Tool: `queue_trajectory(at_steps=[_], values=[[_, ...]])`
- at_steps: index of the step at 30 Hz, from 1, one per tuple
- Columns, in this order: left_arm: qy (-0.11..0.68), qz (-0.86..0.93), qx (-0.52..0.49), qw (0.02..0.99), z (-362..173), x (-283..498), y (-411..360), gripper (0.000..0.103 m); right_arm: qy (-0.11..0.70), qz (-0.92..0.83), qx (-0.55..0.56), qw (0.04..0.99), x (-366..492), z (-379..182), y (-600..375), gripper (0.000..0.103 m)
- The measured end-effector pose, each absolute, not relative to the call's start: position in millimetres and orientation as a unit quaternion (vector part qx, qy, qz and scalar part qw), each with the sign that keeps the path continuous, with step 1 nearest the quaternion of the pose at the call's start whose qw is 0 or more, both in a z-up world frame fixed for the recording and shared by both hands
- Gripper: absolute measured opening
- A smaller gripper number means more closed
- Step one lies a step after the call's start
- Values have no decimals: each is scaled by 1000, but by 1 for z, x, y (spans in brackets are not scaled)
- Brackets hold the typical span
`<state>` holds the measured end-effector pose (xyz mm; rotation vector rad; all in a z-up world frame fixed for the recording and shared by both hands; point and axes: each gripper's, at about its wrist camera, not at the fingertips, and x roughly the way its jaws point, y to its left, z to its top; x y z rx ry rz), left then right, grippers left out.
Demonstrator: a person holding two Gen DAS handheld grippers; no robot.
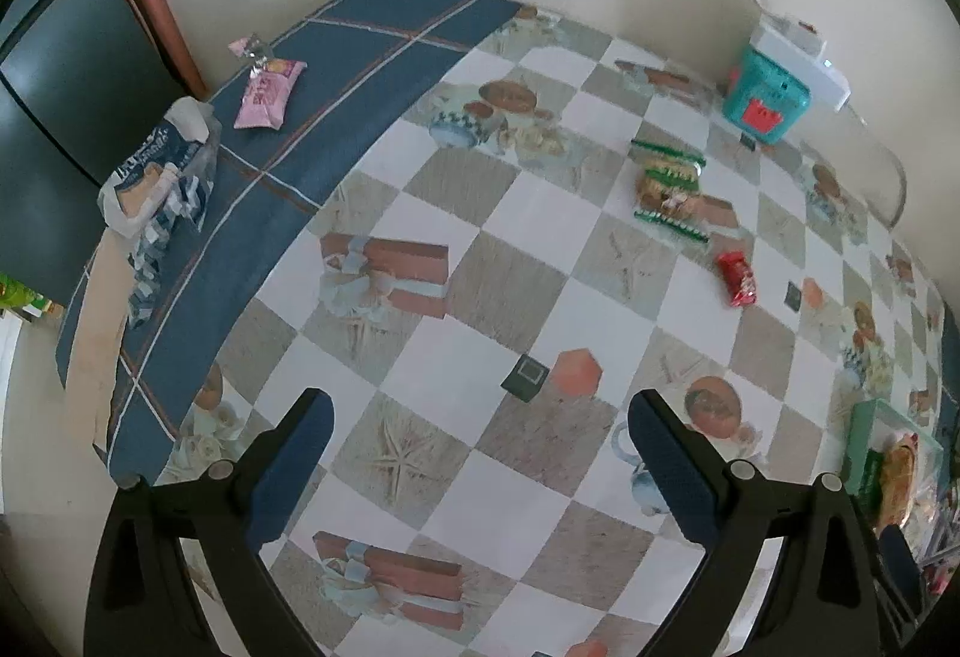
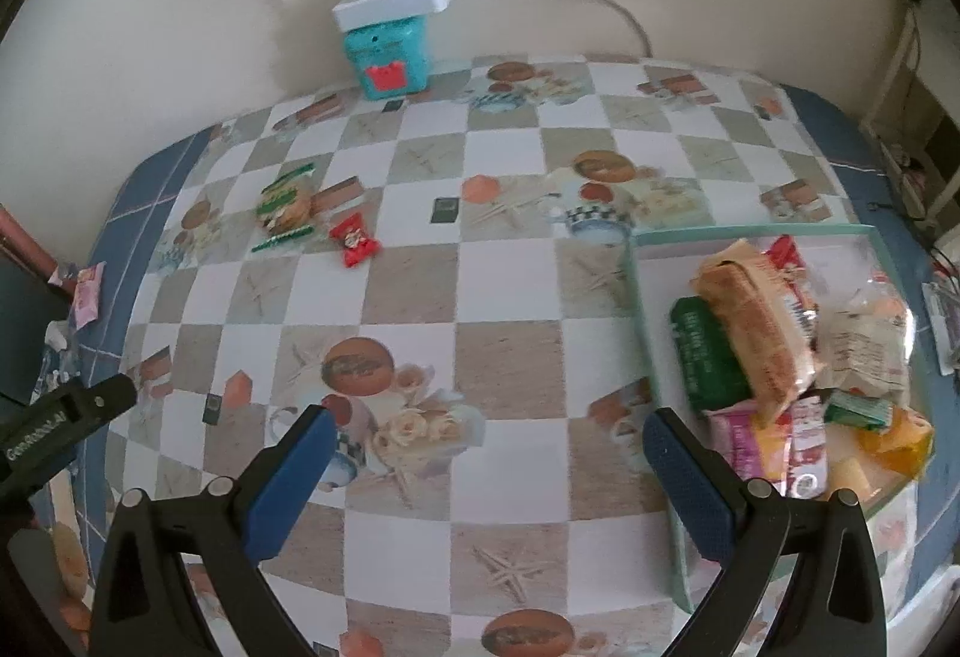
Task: Organize snacks
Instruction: 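Move the left gripper to the green-wrapped cookie while the right gripper moves to the red candy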
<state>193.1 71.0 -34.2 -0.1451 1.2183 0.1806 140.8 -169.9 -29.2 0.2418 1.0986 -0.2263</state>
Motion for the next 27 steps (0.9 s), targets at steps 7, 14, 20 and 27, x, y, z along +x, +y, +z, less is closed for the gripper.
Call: queue_trajectory(at_steps=[7,14,20,27], values=[[594,86,-72,796,-61,201,73,99,531,-98,113,834,151,-46,-166,103],[604,90,-65,789,-75,213,69,99,539,-98,127,827,161,-61,-172,103],[609,79,-56,787,-84,224,56,99,539,-97,124,828,175,-68,-170,103],[595,65,-40,800,-89,238,51,99,538,-83,89,834,199,-80,-157,103]])
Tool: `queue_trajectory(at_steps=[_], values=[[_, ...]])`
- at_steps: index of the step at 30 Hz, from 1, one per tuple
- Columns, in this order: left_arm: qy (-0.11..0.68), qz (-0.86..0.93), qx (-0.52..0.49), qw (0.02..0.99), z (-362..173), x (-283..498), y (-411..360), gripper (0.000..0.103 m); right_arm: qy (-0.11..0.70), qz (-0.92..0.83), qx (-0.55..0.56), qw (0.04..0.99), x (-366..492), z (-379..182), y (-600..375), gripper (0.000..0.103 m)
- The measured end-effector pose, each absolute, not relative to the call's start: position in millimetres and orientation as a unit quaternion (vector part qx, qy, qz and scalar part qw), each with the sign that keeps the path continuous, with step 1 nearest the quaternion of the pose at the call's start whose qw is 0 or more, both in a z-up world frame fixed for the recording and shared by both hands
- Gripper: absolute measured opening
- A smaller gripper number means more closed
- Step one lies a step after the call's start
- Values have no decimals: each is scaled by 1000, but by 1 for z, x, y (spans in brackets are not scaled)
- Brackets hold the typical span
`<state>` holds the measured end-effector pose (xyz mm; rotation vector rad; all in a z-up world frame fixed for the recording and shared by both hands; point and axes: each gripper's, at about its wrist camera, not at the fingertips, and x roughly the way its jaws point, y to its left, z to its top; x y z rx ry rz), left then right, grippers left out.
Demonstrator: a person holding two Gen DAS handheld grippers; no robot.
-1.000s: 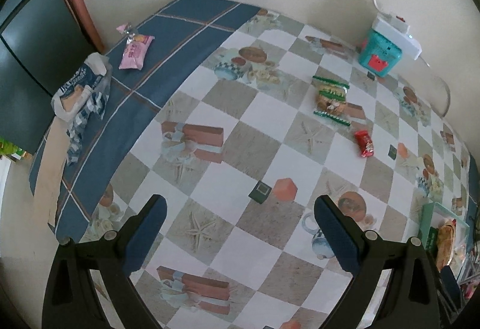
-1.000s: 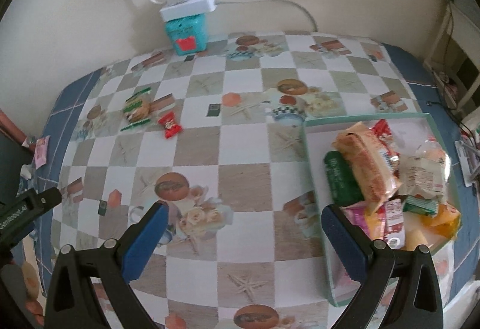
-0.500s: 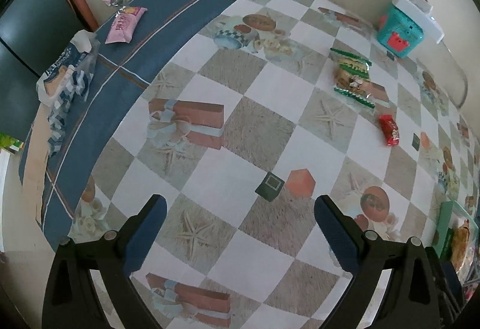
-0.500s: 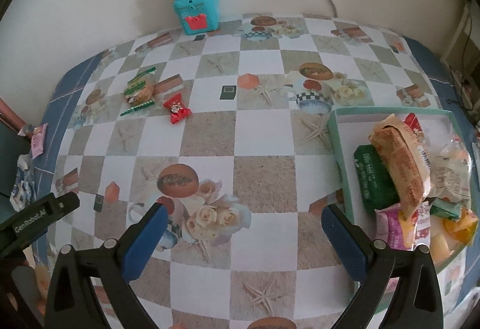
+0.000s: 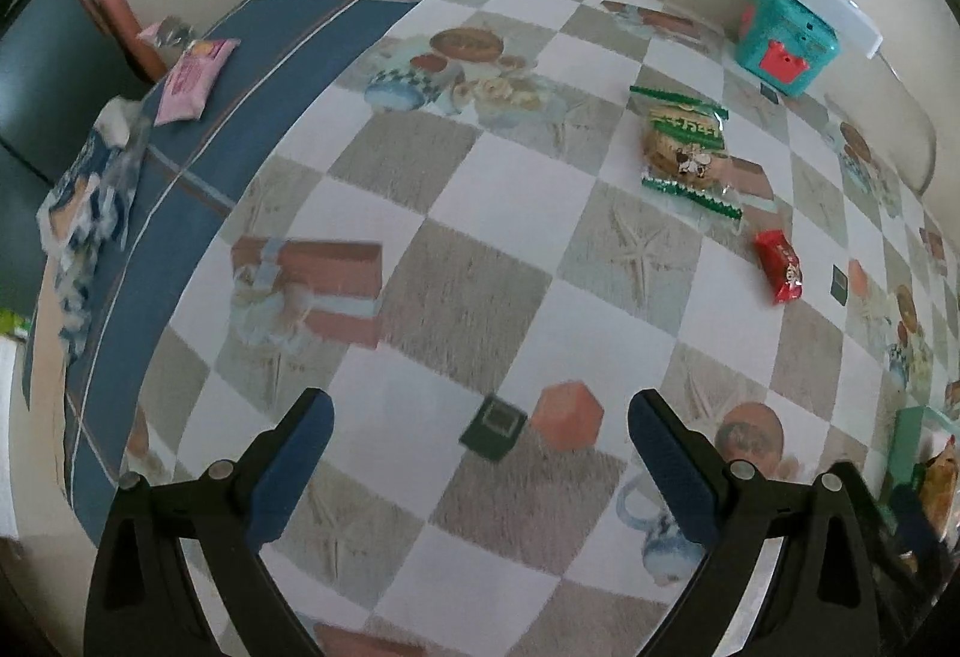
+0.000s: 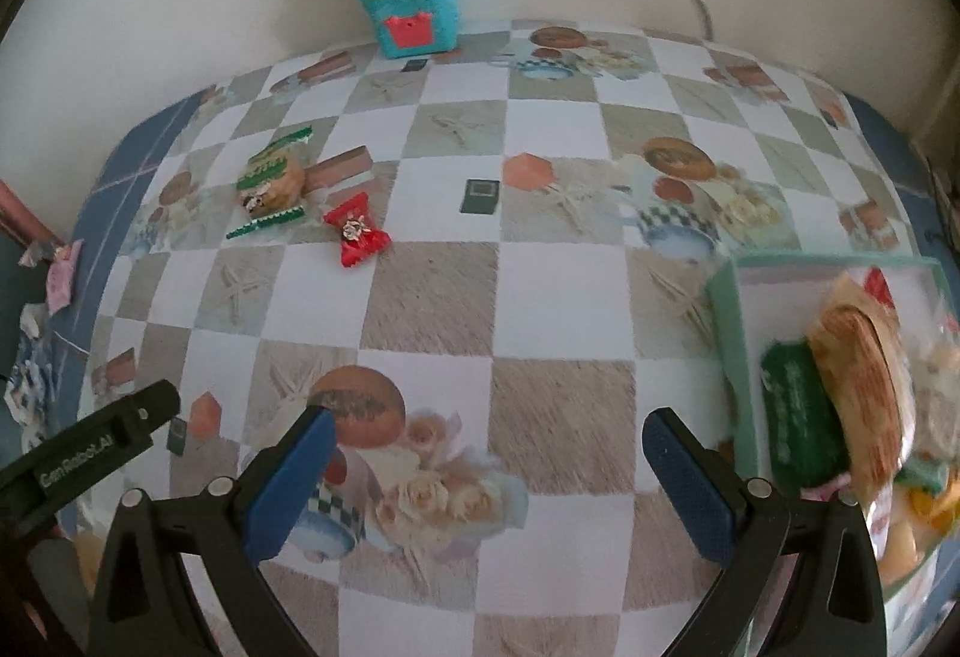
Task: Organize snacks
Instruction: 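Move the left gripper to the green-wrapped cookie while the right gripper moves to the red candy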
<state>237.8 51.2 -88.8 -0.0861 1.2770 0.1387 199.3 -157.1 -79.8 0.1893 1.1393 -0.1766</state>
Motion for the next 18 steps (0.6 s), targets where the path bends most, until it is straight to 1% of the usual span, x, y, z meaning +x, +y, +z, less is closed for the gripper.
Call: queue_trajectory(at_steps=[10,17,18], values=[[580,27,9,814,-89,274,39,99,538,-67,33,839,245,-83,-136,102],[589,10,-30,807,-93,300,56,99,539,-50,19,840,270,-84,-130,102],[590,7,-32,807,-94,304,56,99,539,-45,17,841,273,-84,-129,100]])
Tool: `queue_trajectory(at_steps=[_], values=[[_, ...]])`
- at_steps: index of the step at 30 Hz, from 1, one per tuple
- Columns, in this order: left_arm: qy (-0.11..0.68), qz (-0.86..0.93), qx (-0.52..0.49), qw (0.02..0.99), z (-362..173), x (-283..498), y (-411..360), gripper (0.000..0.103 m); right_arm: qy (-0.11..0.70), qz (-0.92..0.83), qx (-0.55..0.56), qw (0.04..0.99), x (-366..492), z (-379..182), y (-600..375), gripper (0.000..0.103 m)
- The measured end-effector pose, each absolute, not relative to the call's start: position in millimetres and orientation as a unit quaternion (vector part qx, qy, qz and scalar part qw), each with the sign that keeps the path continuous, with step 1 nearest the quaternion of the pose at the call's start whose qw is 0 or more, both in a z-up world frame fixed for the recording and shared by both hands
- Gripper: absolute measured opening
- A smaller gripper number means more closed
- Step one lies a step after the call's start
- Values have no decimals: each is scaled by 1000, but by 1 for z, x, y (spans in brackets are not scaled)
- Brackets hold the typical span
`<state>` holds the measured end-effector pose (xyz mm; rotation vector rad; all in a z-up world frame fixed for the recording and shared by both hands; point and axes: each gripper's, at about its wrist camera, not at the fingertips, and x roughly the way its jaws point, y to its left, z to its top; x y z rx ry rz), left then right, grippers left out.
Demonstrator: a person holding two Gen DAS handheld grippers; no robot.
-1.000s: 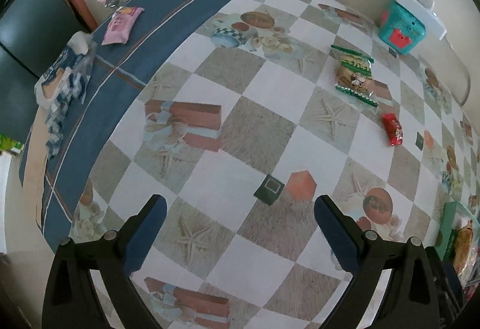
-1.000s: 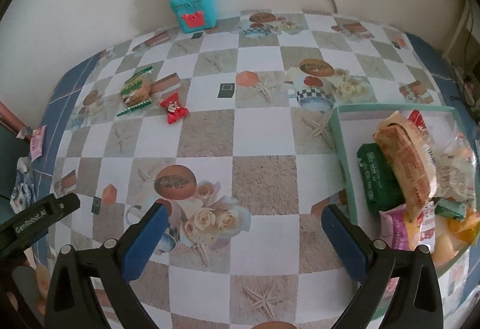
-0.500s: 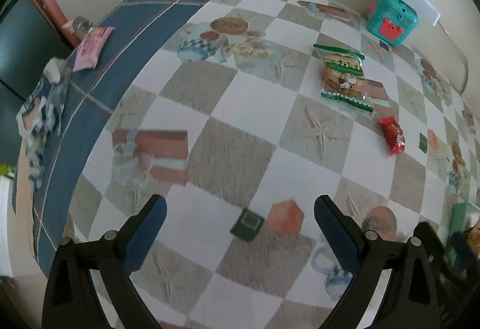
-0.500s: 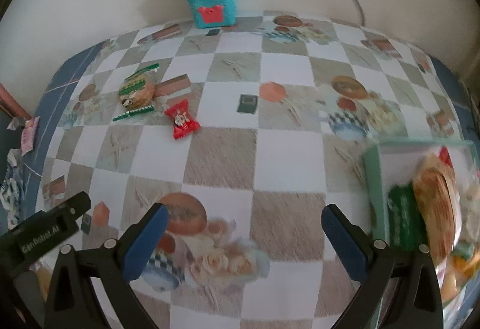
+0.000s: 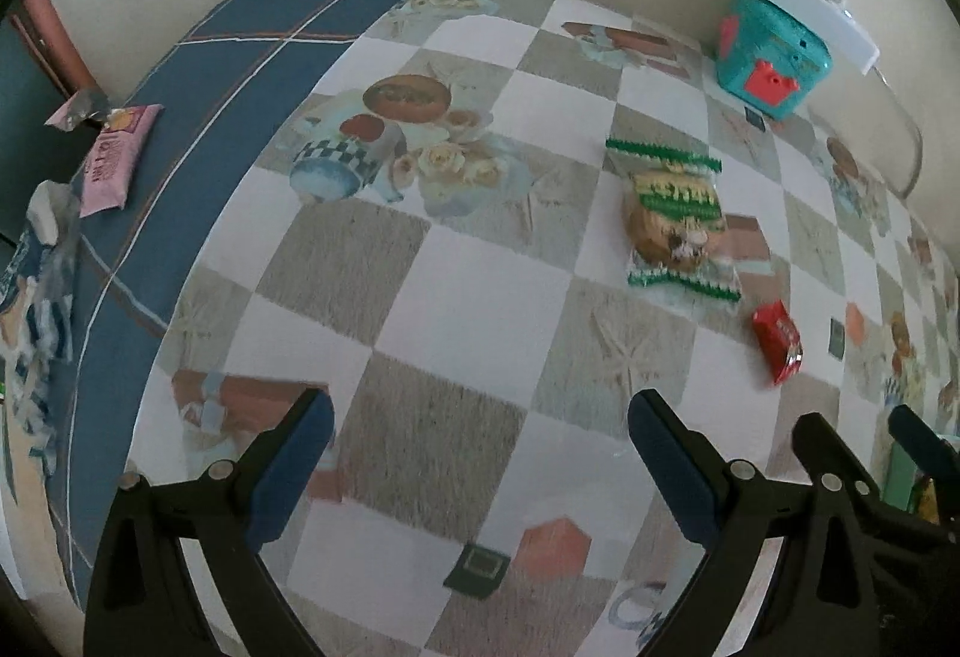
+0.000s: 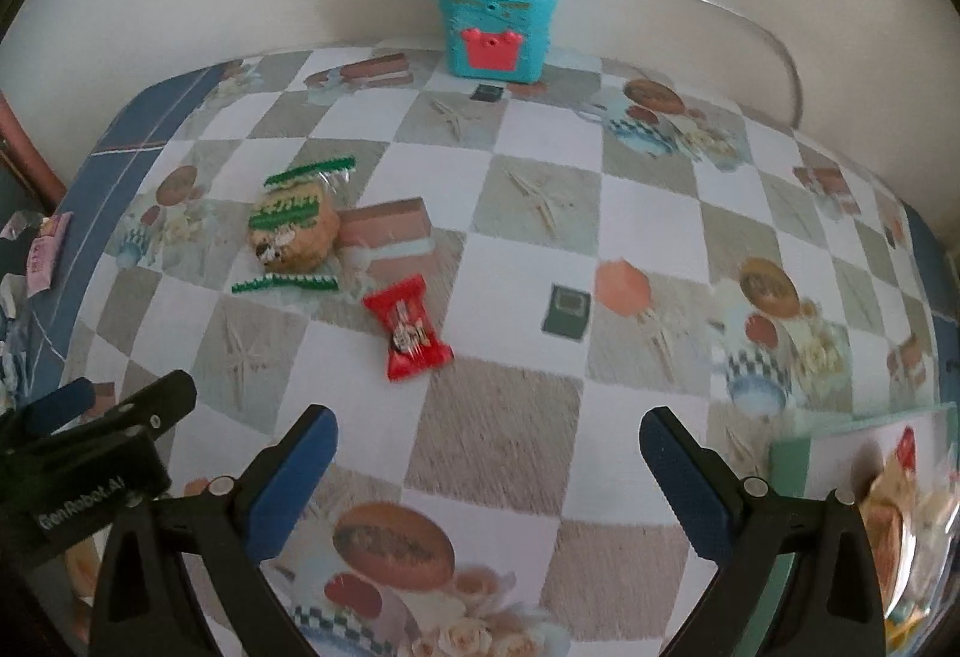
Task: Organize snacks
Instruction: 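Move the left gripper to the green-wrapped cookie while the right gripper moves to the red candy, then grasp the green-wrapped cookie with the left gripper while the right gripper grasps the red candy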
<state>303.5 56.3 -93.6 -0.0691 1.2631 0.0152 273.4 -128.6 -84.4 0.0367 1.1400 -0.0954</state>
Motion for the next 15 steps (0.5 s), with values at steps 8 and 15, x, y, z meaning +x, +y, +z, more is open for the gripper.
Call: queue_trajectory(at_steps=[8,15], values=[[604,-8,-53,795,-89,326,63,99,549,-22,10,835,295,-91,-122,86],[613,-17,-79,786,-84,345,60,99,566,0,13,824,307,-105,-114,57]])
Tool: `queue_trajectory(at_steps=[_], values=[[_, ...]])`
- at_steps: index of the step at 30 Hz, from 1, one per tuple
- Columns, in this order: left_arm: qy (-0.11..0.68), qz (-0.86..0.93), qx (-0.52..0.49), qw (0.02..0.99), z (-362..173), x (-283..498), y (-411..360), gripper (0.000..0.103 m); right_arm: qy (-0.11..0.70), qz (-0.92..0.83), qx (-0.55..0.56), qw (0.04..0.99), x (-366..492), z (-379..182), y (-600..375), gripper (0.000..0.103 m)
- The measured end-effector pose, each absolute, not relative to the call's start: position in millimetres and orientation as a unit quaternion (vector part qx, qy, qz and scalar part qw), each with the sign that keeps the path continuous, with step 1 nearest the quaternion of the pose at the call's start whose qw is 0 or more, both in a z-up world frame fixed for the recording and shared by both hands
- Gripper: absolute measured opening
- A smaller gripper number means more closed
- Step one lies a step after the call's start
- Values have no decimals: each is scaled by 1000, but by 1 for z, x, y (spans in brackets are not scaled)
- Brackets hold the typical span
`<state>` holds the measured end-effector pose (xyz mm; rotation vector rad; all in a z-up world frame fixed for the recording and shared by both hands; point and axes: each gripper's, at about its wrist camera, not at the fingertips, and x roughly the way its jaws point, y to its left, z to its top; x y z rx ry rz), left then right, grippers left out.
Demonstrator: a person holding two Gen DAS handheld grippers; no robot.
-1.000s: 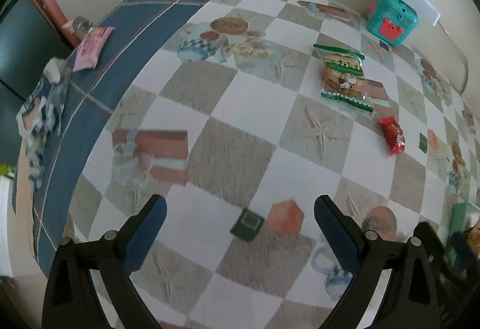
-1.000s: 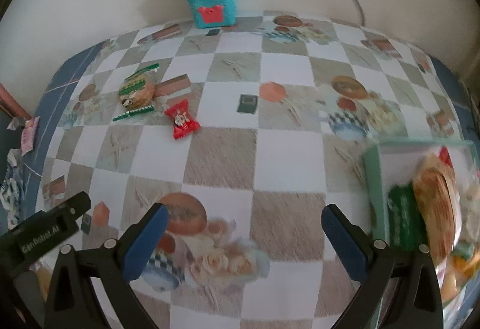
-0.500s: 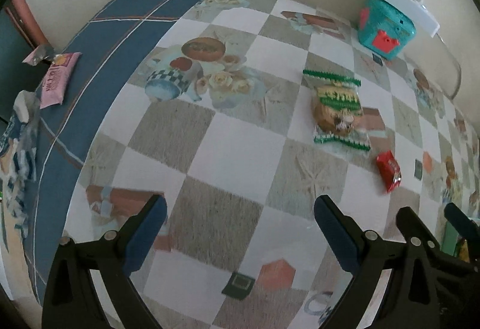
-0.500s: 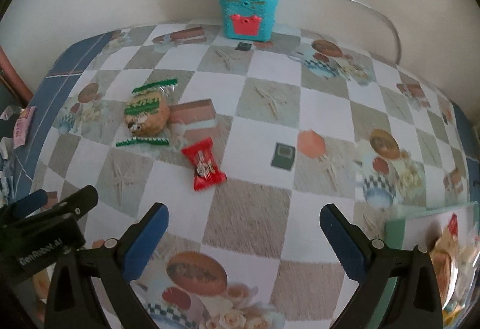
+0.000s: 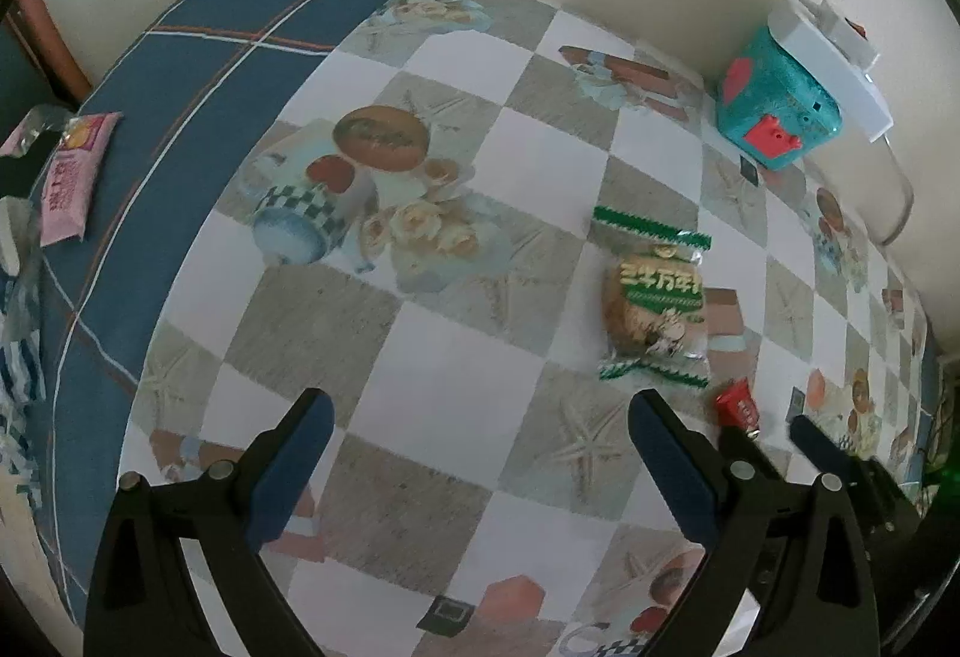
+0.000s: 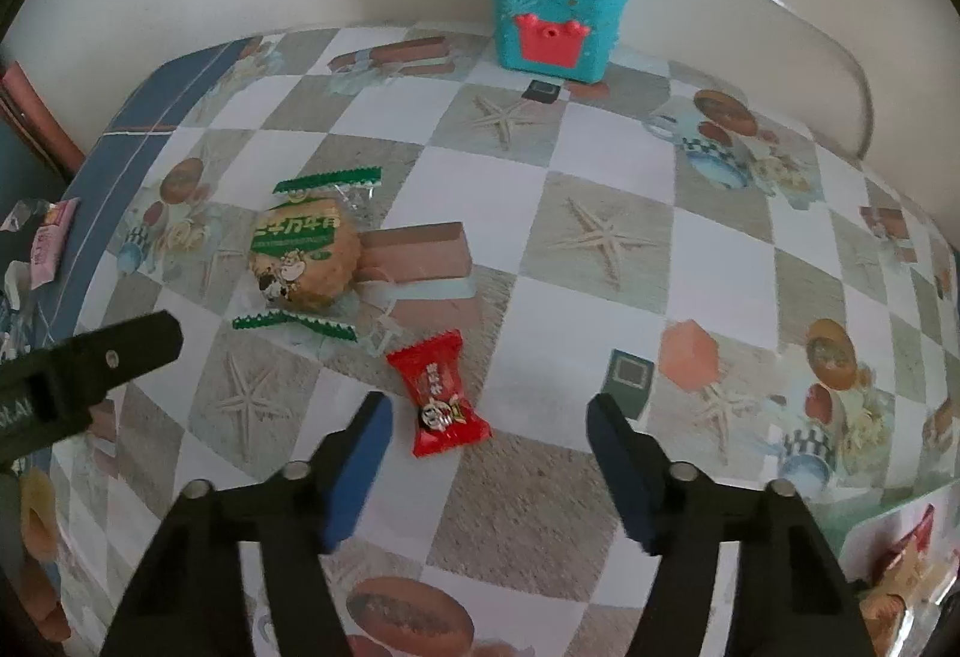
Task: Organize snacks
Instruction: 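Grasp the green-wrapped cookie with the left gripper while the right gripper grasps the red candy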
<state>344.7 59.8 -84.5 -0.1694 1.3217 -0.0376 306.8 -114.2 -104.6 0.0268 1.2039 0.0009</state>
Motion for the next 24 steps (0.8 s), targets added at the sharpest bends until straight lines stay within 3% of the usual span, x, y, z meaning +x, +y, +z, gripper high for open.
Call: queue_trajectory(at_steps=[12,18,21,23,24], values=[[618,-47,-98,779,-92,366,23,99,562,0,9,827,317,-108,-123,25],[615,-53,-79,783,-102,378,-3,98,561,-8,1,828,319,-107,-141,24],[614,-53,-73,784,-108,385,-12,93,560,-13,0,828,319,-107,-151,24],[610,-54,-67,787,-110,386,-18,75,560,-17,4,828,320,-107,-158,24],[608,-53,-60,790,-110,387,-21,72,560,-18,6,828,320,-107,-160,24]])
